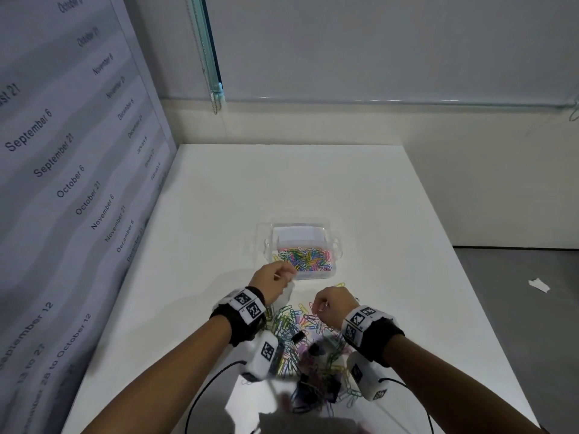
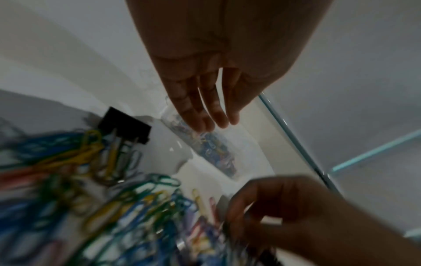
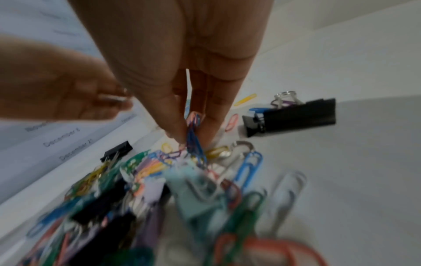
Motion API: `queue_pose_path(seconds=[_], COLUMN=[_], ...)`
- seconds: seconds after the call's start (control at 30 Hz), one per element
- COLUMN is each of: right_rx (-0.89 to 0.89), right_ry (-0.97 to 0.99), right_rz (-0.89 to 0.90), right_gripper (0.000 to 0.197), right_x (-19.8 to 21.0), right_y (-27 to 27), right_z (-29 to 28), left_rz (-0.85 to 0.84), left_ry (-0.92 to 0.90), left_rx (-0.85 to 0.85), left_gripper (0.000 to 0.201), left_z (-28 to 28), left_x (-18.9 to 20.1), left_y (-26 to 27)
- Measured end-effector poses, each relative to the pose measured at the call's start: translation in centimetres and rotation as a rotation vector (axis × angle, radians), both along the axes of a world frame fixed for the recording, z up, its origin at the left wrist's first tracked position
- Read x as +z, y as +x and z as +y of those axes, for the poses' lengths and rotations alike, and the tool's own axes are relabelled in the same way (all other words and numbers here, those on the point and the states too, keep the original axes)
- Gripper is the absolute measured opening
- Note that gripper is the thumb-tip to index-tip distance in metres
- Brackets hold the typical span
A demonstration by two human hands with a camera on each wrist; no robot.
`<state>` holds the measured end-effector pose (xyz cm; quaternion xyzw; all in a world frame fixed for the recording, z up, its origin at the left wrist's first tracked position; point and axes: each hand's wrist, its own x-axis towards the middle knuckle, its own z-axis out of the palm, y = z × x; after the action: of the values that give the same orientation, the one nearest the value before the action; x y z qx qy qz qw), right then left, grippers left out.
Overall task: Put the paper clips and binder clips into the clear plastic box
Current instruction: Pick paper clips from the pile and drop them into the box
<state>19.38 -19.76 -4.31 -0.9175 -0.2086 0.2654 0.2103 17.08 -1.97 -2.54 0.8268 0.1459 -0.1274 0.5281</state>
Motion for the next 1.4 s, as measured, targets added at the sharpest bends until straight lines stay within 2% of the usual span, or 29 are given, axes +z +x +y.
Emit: queue_pose_path(seconds=[0.13, 0.2, 0.3, 0.43, 0.53, 0.67, 0.77, 0.87, 0.97, 1.07, 1.23, 1.4], right_rx=[-0.123, -0.182, -0.271, -0.348, -0.255, 0.0, 0.081, 0.083, 0.099, 0.065, -0.014, -0.102], right_ry=[0.092, 0.141, 0.246, 0.328, 0.242, -0.019, -0.182, -0.183, -0.141, -0.065, 0.017, 0.052], right_rz=[-0.017, -0.05, -0.082, -0.102, -0.06, -0.002, 0.042, 0.036, 0.003, 0.025, 0.038, 0.055], right_gripper=[0.018, 0.019, 0.019, 0.016, 0.017, 0.021, 0.042, 0.058, 0.063, 0.055, 0.018, 0.021], right_x=[2.3, 3.9, 6.0, 6.9, 5.6, 2.8, 1.2, 0.3, -0.1, -0.5, -0.4, 0.7], right_y=[1.7, 2.8, 4.5, 5.7, 4.8, 2.4, 0.8, -0.5, -1.6, -2.4, -2.6, -1.7], right_z=[0.2, 0.5, 1.1, 1.7, 1.5, 0.5, 0.0, 0.1, 0.6, 1.5, 2.2, 1.3], left_rz=[0.078, 0.089, 0.088, 0.107, 0.074, 0.033, 0.016, -0.022, -0.016, -0.003, -0.001, -0.001], left_ry=[0.247, 0.387, 0.492, 0.576, 0.573, 0.559, 0.507, 0.457, 0.436, 0.44, 0.434, 0.438], left_rx=[-0.247, -0.386, -0.551, -0.72, -0.697, -0.621, -0.565, -0.509, -0.45, -0.408, -0.309, -0.159], left_gripper=[0.021, 0.034, 0.05, 0.05, 0.04, 0.039, 0.04, 0.034, 0.031, 0.03, 0.026, 0.024], left_z=[-0.3, -0.5, -1.2, -1.8, -1.9, -1.9, -1.7, -1.6, -1.6, -1.2, 0.7, 3.0], left_x=[-0.5, -0.6, -0.9, -2.0, -2.5, -2.8, -2.6, -2.3, -2.2, -2.1, -2.0, -1.5], left_y=[-2.1, -2.7, -3.4, -4.2, -4.6, -4.8, -4.9, -5.0, -5.0, -4.9, -5.0, -4.4])
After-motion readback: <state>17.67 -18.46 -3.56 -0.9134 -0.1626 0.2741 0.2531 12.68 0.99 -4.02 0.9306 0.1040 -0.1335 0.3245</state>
